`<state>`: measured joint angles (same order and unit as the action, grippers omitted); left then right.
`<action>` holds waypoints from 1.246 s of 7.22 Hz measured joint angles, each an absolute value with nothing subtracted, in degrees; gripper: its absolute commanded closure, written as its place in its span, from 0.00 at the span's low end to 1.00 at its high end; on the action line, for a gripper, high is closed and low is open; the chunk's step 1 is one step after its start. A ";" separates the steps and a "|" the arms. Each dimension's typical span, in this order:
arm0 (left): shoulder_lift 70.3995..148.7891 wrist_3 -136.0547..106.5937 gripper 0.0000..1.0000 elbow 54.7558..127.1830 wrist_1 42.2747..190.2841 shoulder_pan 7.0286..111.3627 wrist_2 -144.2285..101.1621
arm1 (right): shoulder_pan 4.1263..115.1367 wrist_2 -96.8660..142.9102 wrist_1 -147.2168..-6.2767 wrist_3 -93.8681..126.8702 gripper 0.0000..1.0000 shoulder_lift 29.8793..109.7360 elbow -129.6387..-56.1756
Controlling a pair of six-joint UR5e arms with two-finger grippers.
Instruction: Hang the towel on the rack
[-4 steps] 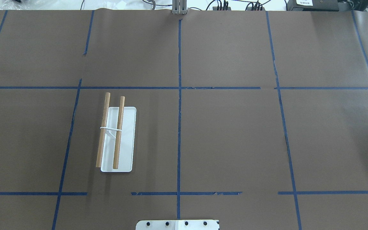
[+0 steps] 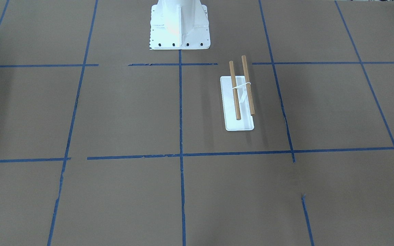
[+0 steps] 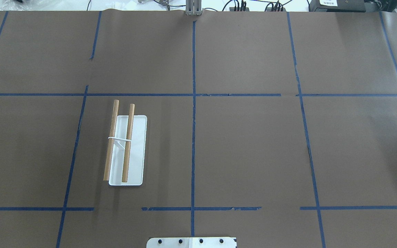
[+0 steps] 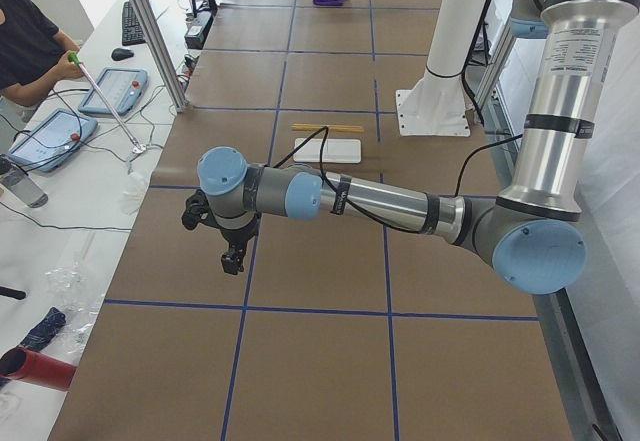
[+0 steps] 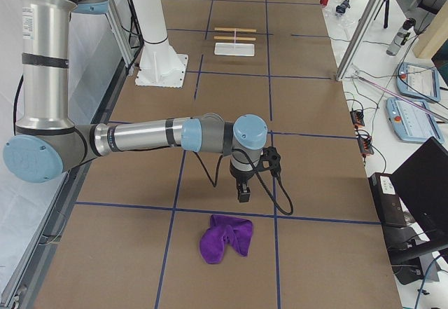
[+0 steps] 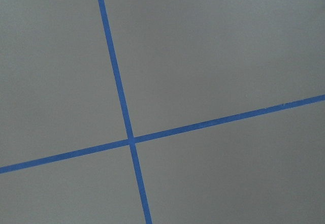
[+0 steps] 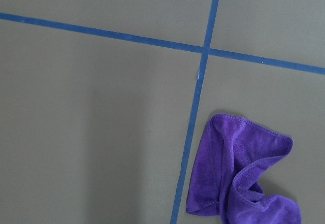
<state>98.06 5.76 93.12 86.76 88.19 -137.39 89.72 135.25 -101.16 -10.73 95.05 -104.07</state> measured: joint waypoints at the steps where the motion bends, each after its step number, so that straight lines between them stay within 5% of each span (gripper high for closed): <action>1: 98.03 5.68 0.00 93.53 86.87 88.16 -137.36 | 89.69 135.23 -101.16 -10.56 0.00 94.95 -104.05; 9: 96.75 5.68 0.00 95.16 87.10 87.89 -137.78 | 89.65 135.84 -101.14 -10.53 0.00 95.17 -106.09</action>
